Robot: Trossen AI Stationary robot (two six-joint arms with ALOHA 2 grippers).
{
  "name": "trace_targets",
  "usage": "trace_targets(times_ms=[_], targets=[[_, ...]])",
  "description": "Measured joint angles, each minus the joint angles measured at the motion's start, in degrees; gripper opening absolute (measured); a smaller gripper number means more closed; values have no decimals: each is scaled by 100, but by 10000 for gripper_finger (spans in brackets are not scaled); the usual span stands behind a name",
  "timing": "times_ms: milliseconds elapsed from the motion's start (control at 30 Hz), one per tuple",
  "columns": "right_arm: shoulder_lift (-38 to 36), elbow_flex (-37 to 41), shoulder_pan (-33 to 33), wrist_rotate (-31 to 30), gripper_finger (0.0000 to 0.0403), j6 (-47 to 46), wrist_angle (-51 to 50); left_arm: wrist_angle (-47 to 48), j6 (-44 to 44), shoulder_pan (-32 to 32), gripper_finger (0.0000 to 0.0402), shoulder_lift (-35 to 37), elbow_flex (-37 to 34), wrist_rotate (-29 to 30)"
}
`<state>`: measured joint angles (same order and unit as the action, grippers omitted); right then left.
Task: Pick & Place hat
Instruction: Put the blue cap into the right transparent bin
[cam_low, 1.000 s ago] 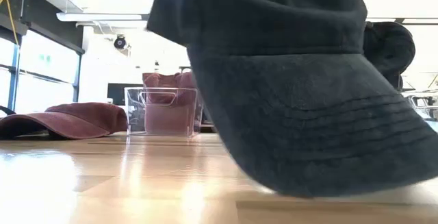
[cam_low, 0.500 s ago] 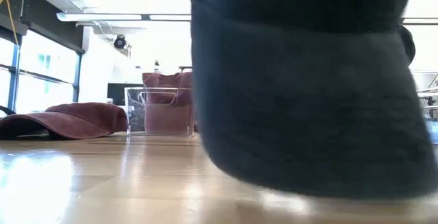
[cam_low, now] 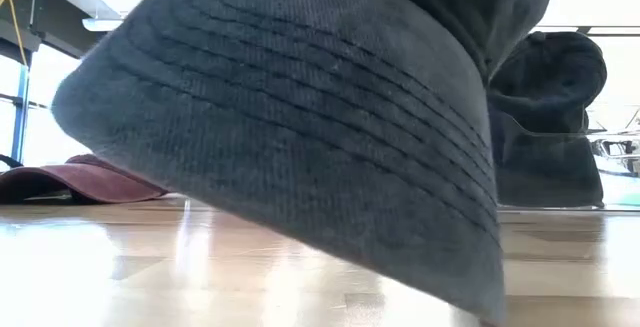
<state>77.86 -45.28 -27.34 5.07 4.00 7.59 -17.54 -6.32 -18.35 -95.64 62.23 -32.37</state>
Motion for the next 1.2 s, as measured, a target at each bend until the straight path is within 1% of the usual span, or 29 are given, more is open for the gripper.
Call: trace_targets(times_ms=[67,167,300,500,567,600,667,800,867,900,967,1133,1200], targets=[[90,0,127,237,279,197,7,180,-105,0,2,0,81,119],[355,0,309,833,280,365,247,502,-258,-2,1,0,215,300],[650,4,446,2062,270,359,423,823,-292,-2,1,2,325,501],[680,7,359,3358,248,-374,440,1443,-507,-4,1,2,555,536],[622,7,225,3500,239,-406,474,1503,-545,-4,1,2,592,526],[591,7,151,3407,233,-409,497,1479,-547,-4,1,2,599,525],[536,4,-6,2900,222,-417,552,1456,-579,-4,1,2,599,497],[532,4,-276,1190,195,-408,517,1515,-598,-4,1,2,599,471],[544,4,-373,528,176,-404,336,1538,-598,-4,1,2,602,471],[556,4,-409,327,163,-404,242,1566,-594,-4,1,2,602,473],[567,7,-465,111,130,-402,129,1563,-601,-4,1,2,602,482],[521,7,-550,76,25,-294,190,1457,-698,-4,1,2,602,505],[462,7,-579,70,9,-248,211,1421,-696,-4,1,2,602,504]])
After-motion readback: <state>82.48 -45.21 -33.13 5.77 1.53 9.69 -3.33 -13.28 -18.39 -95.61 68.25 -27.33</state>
